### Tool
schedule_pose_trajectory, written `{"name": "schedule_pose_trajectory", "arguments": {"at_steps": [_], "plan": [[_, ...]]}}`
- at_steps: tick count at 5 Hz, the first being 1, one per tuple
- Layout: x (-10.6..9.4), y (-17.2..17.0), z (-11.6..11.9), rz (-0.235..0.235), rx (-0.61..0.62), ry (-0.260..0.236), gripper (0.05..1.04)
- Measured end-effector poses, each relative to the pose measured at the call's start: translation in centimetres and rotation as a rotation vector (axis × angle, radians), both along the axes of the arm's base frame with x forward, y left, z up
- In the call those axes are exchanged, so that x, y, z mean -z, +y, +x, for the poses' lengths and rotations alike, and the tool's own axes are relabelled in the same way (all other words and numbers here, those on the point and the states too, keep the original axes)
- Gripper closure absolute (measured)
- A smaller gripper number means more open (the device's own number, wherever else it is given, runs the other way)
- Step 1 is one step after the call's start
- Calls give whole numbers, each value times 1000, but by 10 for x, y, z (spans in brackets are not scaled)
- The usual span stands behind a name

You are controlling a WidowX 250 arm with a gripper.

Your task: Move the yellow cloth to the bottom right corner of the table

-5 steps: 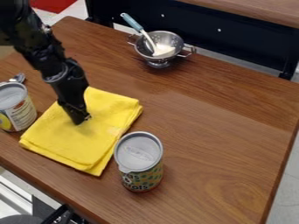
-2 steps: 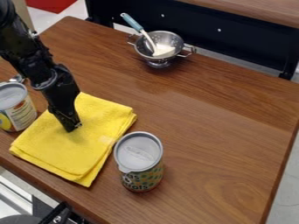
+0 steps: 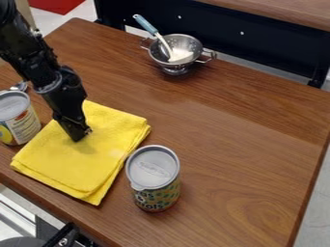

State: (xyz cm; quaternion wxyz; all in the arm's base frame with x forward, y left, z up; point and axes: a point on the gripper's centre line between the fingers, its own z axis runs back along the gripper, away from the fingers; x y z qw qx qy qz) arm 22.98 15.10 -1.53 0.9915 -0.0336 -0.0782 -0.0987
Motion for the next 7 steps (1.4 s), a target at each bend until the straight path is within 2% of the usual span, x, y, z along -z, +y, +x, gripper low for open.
{"name": "schedule_pose_trajectory", "arguments": {"at_steps": [1, 2, 3, 4, 5, 6, 7], "plan": [[-13, 1, 7, -9, -77, -66, 1031], [-25, 3, 8, -15, -213, -83, 1031], [-33, 3, 8, 4, -384, -59, 1031], [-38, -2, 8, 2, -438, 6, 1031], [-47, -6, 10, -12, -457, 32, 1018], [-57, -11, 12, -18, -447, 32, 893], [-66, -15, 16, -11, -385, -2, 666]]}}
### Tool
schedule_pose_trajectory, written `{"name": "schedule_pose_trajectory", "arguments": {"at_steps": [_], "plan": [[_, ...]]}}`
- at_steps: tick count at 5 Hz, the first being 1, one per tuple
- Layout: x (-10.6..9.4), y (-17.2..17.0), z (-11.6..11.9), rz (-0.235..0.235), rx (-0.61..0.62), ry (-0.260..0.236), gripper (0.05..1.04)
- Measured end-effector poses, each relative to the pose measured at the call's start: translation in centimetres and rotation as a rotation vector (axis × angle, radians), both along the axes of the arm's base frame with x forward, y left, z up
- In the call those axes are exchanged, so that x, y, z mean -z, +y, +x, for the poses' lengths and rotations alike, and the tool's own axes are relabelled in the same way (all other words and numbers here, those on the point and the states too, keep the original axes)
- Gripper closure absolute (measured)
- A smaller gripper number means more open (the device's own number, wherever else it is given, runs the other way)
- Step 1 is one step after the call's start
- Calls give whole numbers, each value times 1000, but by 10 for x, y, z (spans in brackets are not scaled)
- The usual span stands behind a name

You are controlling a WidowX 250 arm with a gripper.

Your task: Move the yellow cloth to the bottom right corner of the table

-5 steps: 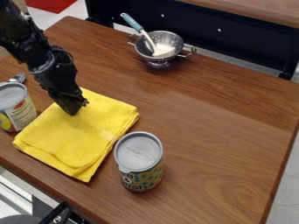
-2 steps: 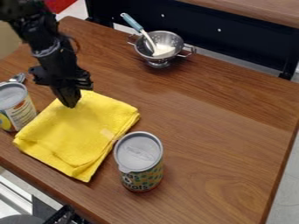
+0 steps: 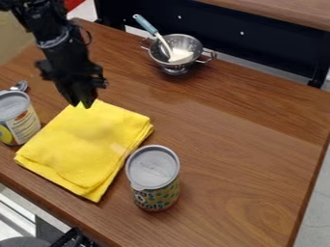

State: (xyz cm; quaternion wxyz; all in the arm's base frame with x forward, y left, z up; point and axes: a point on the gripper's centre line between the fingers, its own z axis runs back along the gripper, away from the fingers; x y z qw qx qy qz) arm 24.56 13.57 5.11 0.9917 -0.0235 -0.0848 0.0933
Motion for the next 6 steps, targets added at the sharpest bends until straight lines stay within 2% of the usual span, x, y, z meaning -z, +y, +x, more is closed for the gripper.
{"name": "schedule_pose_trajectory", "arguments": {"at_steps": [1, 2, 3, 4, 5, 6], "plan": [[-3, -5, -1, -27, 17, 10, 378], [-14, -11, 3, -9, 55, -11, 112], [-18, -21, 8, 6, 158, 1, 88], [-19, -34, 15, -12, 207, -22, 88], [-19, -49, 27, 19, 221, -45, 88], [-33, -57, 57, 46, 182, -82, 88]]}}
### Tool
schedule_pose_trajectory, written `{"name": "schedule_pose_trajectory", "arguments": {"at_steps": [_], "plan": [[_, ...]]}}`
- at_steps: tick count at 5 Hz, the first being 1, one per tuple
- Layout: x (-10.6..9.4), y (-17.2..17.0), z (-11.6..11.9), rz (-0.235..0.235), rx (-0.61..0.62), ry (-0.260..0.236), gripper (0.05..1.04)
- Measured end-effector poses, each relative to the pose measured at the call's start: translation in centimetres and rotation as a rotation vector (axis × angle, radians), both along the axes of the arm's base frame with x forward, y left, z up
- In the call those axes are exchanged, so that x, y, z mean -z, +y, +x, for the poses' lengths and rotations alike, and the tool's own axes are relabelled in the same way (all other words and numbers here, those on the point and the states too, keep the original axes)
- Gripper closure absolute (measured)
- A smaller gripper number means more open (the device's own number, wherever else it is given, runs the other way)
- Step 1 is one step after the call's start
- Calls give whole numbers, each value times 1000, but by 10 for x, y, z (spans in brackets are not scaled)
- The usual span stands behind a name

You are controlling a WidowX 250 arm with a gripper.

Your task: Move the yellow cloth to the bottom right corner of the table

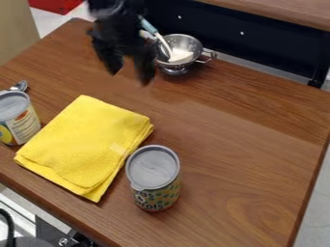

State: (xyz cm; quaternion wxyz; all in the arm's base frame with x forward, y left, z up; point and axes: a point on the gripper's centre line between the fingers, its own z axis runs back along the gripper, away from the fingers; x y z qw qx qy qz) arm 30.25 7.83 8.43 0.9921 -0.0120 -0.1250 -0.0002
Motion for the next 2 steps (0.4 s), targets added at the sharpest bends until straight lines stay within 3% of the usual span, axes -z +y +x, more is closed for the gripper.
{"name": "schedule_pose_trajectory", "arguments": {"at_steps": [2], "plan": [[10, -4, 43, 41, -52, -25, 88]]}}
